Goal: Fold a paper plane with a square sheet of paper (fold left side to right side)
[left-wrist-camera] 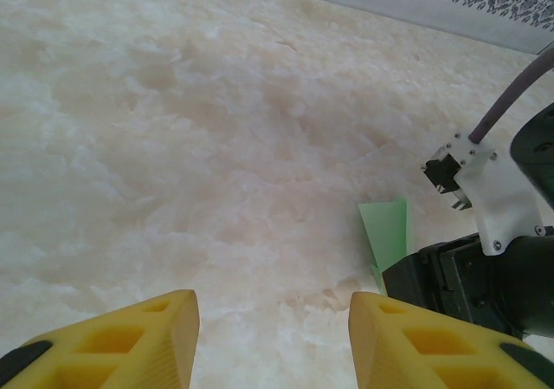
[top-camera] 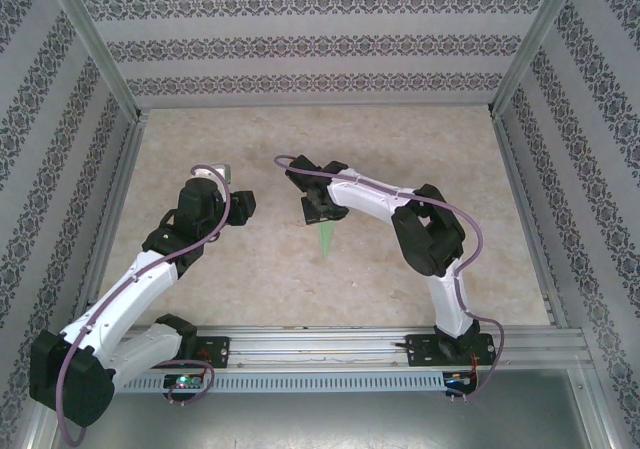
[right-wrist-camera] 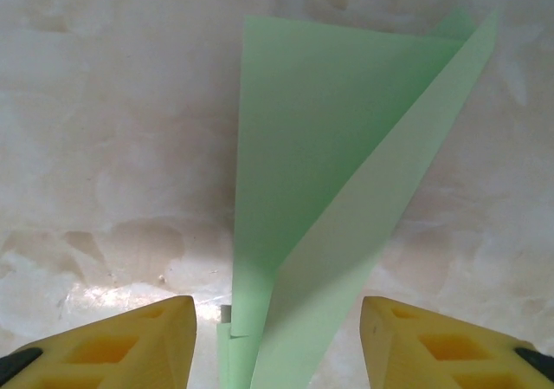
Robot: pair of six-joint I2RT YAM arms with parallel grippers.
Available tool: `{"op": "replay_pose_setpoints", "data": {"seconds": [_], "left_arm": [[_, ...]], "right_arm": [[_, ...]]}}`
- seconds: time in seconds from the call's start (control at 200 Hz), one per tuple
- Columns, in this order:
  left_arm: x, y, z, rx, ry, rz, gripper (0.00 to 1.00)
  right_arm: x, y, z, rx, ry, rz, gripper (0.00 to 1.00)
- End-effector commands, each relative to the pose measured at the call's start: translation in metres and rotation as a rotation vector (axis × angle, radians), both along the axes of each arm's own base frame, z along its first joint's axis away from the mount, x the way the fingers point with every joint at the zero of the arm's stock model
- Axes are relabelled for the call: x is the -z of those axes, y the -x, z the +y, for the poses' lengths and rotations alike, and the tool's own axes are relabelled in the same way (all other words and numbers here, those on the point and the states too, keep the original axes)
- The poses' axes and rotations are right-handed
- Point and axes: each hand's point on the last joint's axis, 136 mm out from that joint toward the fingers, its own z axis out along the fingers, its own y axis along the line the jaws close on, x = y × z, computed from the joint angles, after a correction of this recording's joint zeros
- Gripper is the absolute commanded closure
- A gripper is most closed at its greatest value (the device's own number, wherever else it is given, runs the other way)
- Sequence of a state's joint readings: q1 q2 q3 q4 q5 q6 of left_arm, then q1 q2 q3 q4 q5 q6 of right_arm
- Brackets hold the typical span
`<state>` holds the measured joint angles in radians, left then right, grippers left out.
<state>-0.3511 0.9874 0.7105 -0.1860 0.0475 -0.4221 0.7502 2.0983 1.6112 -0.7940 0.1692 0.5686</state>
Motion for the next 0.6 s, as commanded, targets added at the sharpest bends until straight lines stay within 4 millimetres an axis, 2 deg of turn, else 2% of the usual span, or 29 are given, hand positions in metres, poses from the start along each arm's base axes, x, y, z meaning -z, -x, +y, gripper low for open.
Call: {"op": "replay_pose_setpoints", "data": {"seconds": [0.0, 0.215, 0.47, 0.595], "left_arm": [[0.008, 0.005, 0.009, -0.008, -0.038, 0.021, 0.51], [0.006, 0.008, 0.011, -0.012, -0.042, 0.019, 0.51], [-0.001, 0.012, 0.018, -0.031, -0.053, 0.005, 0.51], [-0.006, 0.014, 0.018, -0.031, -0.049, 0.001, 0.49]], "right_arm": [[0.008, 0.001, -0.007, 0.028, 0.039, 0.011, 0.50], [0.011, 0.004, -0.012, 0.034, 0.048, 0.018, 0.65], [-0.017, 0.002, -0.025, 0.042, 0.048, -0.049, 1.00], [-0.040, 0.000, -0.028, 0.037, 0.034, -0.100, 1.00]]}}
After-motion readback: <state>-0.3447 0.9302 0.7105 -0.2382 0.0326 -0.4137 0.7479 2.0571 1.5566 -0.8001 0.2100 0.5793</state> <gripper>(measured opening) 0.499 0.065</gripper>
